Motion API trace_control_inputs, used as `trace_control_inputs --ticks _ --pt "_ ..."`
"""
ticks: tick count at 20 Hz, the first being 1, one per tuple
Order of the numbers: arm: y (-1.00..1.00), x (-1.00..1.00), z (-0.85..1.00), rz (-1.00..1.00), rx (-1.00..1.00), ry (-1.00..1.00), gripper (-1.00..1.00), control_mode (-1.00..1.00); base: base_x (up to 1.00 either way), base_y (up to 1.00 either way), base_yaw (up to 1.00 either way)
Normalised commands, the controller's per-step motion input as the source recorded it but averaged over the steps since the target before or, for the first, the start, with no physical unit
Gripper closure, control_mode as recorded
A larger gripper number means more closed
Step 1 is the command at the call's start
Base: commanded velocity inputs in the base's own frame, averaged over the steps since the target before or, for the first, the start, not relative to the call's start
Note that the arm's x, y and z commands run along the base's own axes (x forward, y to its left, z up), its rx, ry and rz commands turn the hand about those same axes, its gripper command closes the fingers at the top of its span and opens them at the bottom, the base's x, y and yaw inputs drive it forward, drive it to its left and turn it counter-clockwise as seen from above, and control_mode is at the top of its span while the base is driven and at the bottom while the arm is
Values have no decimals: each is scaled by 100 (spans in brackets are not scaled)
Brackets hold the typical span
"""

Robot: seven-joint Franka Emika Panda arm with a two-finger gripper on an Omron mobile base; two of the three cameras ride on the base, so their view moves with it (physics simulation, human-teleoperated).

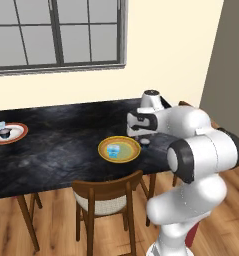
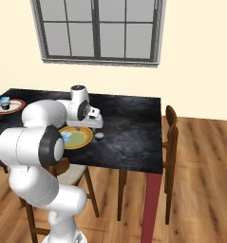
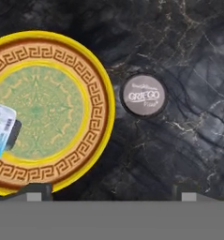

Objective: Place two yogurt containers on each plate.

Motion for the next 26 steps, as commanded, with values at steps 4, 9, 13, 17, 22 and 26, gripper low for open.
trace_control_inputs --ticks 4,9,13,17,22,26 --pt "-46 33 -2 12 0 7 -100 -100 0 0 0" --pt "-29 38 -10 3 0 2 -100 -100 0 0 0" --pt "0 48 -12 2 0 0 -100 -100 0 0 0" --pt "-1 10 -13 0 2 2 -100 -100 0 0 0" --pt "-3 1 -23 0 4 5 -100 -100 0 0 0" --pt "0 2 -23 0 5 1 -100 -100 0 0 0"
